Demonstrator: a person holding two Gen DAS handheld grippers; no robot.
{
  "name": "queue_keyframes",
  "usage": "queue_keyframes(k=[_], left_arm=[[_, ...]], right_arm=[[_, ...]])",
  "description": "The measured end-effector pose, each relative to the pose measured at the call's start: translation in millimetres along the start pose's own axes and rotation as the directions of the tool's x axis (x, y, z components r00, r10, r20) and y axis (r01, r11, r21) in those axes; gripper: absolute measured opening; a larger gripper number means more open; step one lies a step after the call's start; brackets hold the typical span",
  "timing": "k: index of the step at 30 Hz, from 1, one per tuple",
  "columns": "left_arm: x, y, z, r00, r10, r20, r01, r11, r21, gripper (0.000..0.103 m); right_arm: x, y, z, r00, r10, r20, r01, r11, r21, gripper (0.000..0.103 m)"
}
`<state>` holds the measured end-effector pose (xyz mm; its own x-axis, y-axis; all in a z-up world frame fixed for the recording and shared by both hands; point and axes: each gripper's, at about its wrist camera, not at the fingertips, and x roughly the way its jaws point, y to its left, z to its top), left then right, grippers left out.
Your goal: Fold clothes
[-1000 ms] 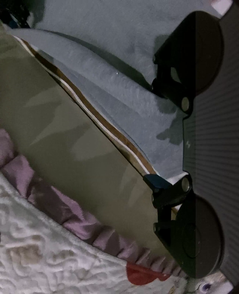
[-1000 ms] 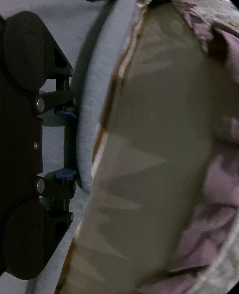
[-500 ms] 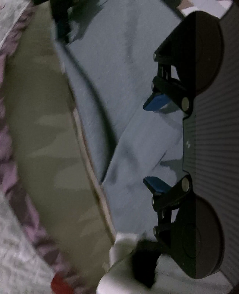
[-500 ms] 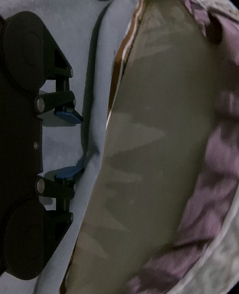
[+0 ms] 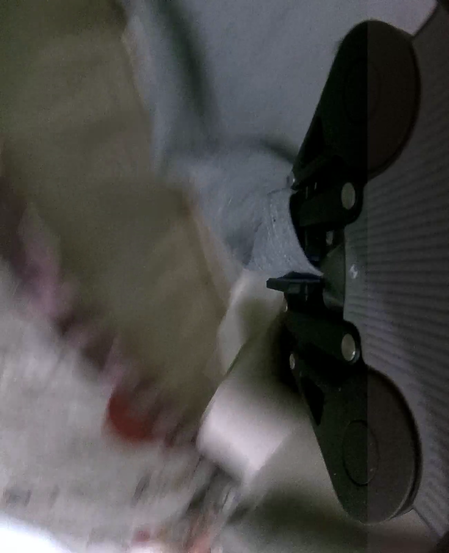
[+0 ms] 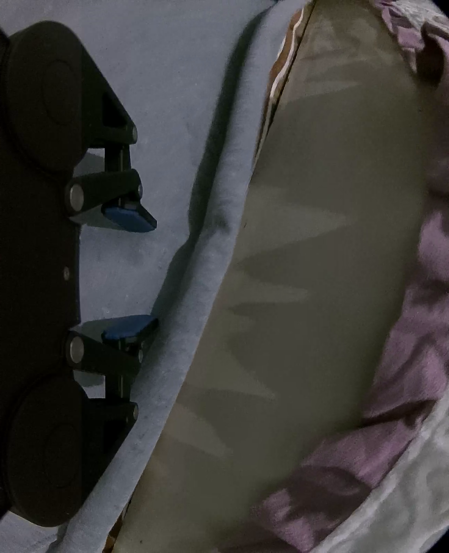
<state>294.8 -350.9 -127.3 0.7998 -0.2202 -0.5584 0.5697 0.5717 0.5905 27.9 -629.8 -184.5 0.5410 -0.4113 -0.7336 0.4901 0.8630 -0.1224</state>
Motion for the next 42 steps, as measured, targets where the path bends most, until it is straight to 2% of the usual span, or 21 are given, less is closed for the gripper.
queue_keyframes(k=[1, 2, 6, 8, 11, 13, 14, 16, 17, 19, 23, 25, 28, 29, 31, 33, 36, 38, 40, 42], left_arm=[[4, 12, 7, 0.999, 0.049, 0.023, -0.048, 0.998, -0.033, 0.021], [10, 18, 12, 0.997, 0.071, 0.015, -0.07, 0.996, -0.051, 0.035], [19, 8, 17, 0.992, 0.129, 0.003, -0.129, 0.992, -0.004, 0.05], [16, -4, 14, 0.989, 0.143, 0.018, -0.144, 0.989, 0.016, 0.064], [24, 6, 19, 0.995, 0.1, -0.008, -0.101, 0.994, -0.04, 0.064], [26, 25, 27, 1.0, 0.01, -0.014, -0.012, 0.992, -0.124, 0.064], [26, 38, 29, 0.999, -0.048, -0.012, 0.045, 0.98, -0.194, 0.063], [27, 63, 34, 0.987, -0.163, 0.005, 0.156, 0.931, -0.331, 0.062], [24, 75, 33, 0.976, -0.213, 0.038, 0.211, 0.896, -0.39, 0.062], [17, 87, 32, 0.956, -0.261, 0.135, 0.293, 0.846, -0.445, 0.062], [13, 88, 32, 0.978, -0.134, 0.161, 0.196, 0.853, -0.484, 0.062], [19, 85, 36, 0.985, -0.135, 0.105, 0.169, 0.86, -0.481, 0.062], [0, 66, 27, 0.982, -0.157, 0.11, 0.188, 0.889, -0.418, 0.066], [-9, 58, 22, 0.978, -0.176, 0.112, 0.207, 0.892, -0.401, 0.067], [-28, 45, 0, 0.971, -0.231, 0.067, 0.236, 0.868, -0.437, 0.069], [-41, 40, -25, 0.957, -0.29, 0.013, 0.258, 0.829, -0.496, 0.069], [-62, 30, -77, 0.916, -0.396, -0.068, 0.282, 0.754, -0.593, 0.069], [-79, 24, -113, 0.901, -0.425, -0.091, 0.275, 0.719, -0.639, 0.069], [-92, 23, -145, 0.888, -0.446, -0.112, 0.258, 0.685, -0.681, 0.069], [-98, 26, -174, 0.863, -0.493, -0.108, 0.258, 0.615, -0.745, 0.069]], right_arm=[[1, -2, -1, 1.0, -0.007, -0.002, 0.007, 1.0, 0.002, 0.059], [2, -5, -1, 1.0, -0.024, -0.001, 0.024, 1.0, 0.008, 0.059], [3, -2, -1, 0.995, -0.095, 0.009, 0.096, 0.995, -0.02, 0.058], [3, 7, -3, 0.99, -0.138, 0.021, 0.139, 0.988, -0.071, 0.059], [5, 21, -6, 0.977, -0.209, 0.033, 0.212, 0.963, -0.169, 0.058], [6, 18, -3, 0.964, -0.263, 0.047, 0.267, 0.95, -0.161, 0.057], [5, 12, -1, 0.956, -0.287, 0.054, 0.292, 0.948, -0.13, 0.056], [4, -3, 1, 0.953, -0.298, 0.05, 0.301, 0.95, -0.079, 0.057], [3, -11, 2, 0.952, -0.303, 0.047, 0.305, 0.951, -0.054, 0.057], [4, -20, -2, 0.939, -0.342, 0.051, 0.345, 0.936, -0.074, 0.057], [3, -38, -13, 0.924, -0.38, 0.034, 0.382, 0.923, -0.056, 0.057], [2, -43, -16, 0.92, -0.392, 0.027, 0.393, 0.919, -0.043, 0.057], [-11, -38, -19, 0.915, -0.401, 0.053, 0.402, 0.915, -0.021, 0.058], [-17, -34, -21, 0.918, -0.391, 0.066, 0.392, 0.92, -0.015, 0.058], [-36, -20, -25, 0.937, -0.335, 0.101, 0.336, 0.942, 0.005, 0.059], [-60, 1, -32, 0.96, -0.235, 0.149, 0.238, 0.971, 0.002, 0.059], [-100, 41, -45, 0.975, -0.039, 0.22, 0.056, 0.996, -0.073, 0.061], [-126, 66, -59, 0.967, 0.109, 0.229, -0.075, 0.986, -0.149, 0.061], [-140, 89, -72, 0.949, 0.236, 0.21, -0.189, 0.957, -0.221, 0.062], [-144, 110, -82, 0.93, 0.33, 0.159, -0.275, 0.916, -0.293, 0.063]])
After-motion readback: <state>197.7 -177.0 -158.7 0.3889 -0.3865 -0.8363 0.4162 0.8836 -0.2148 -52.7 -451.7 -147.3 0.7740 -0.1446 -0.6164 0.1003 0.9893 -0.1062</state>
